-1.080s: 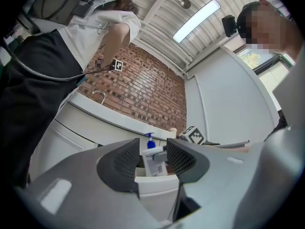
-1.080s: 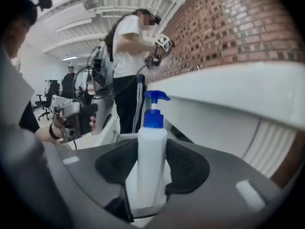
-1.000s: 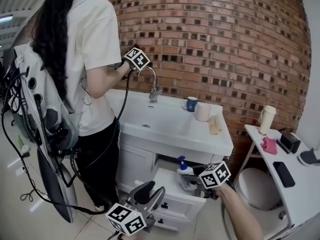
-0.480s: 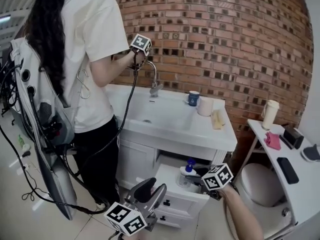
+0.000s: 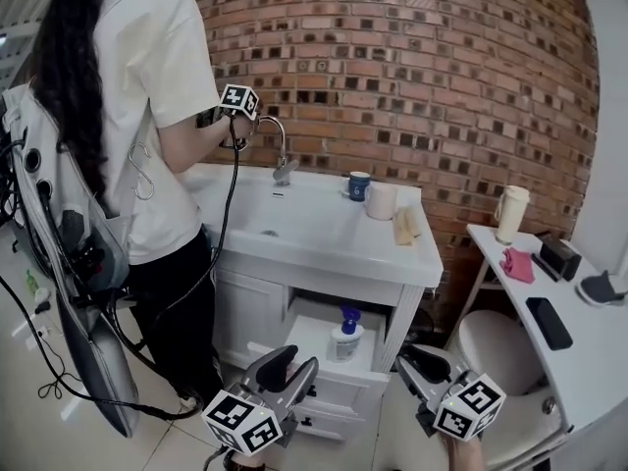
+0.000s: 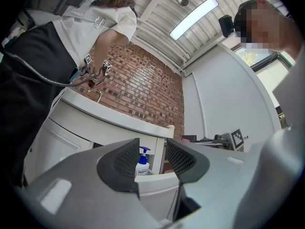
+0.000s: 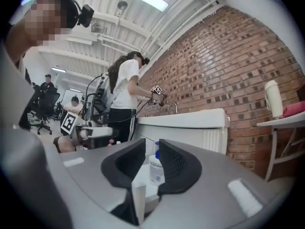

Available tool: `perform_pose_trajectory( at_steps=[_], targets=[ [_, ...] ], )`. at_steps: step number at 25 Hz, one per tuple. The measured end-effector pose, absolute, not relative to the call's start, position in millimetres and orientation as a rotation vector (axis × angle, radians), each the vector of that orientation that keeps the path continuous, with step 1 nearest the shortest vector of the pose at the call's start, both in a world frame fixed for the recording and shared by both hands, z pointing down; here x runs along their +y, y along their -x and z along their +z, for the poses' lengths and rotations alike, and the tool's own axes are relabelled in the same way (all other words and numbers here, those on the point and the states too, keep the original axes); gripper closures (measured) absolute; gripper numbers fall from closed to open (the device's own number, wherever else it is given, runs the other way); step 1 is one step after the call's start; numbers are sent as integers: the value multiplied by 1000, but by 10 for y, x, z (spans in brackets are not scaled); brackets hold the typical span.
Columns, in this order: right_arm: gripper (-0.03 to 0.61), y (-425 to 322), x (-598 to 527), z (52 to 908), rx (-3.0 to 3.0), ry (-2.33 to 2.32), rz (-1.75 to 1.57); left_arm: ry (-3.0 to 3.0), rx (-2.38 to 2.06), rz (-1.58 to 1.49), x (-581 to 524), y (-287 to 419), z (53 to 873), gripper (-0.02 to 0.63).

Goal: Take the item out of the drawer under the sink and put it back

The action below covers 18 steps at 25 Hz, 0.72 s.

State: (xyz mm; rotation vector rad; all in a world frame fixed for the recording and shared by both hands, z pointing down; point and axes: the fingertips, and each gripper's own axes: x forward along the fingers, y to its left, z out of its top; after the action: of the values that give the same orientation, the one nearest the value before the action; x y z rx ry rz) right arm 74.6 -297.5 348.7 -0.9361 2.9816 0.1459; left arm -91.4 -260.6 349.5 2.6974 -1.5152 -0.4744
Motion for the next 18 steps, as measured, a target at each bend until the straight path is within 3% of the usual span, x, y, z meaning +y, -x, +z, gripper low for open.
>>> perform_pose_trajectory(
  at_steps=[5, 18],
  targets=[
    [499, -757, -2716, 3522, 2900, 1128, 319, -2717, -1502, -417, -2601, 826, 3563, 433],
    [498, -752, -2703, 3568, 2855, 1165, 378, -2738, -1529, -345, -2540, 787, 3552, 431]
  ],
)
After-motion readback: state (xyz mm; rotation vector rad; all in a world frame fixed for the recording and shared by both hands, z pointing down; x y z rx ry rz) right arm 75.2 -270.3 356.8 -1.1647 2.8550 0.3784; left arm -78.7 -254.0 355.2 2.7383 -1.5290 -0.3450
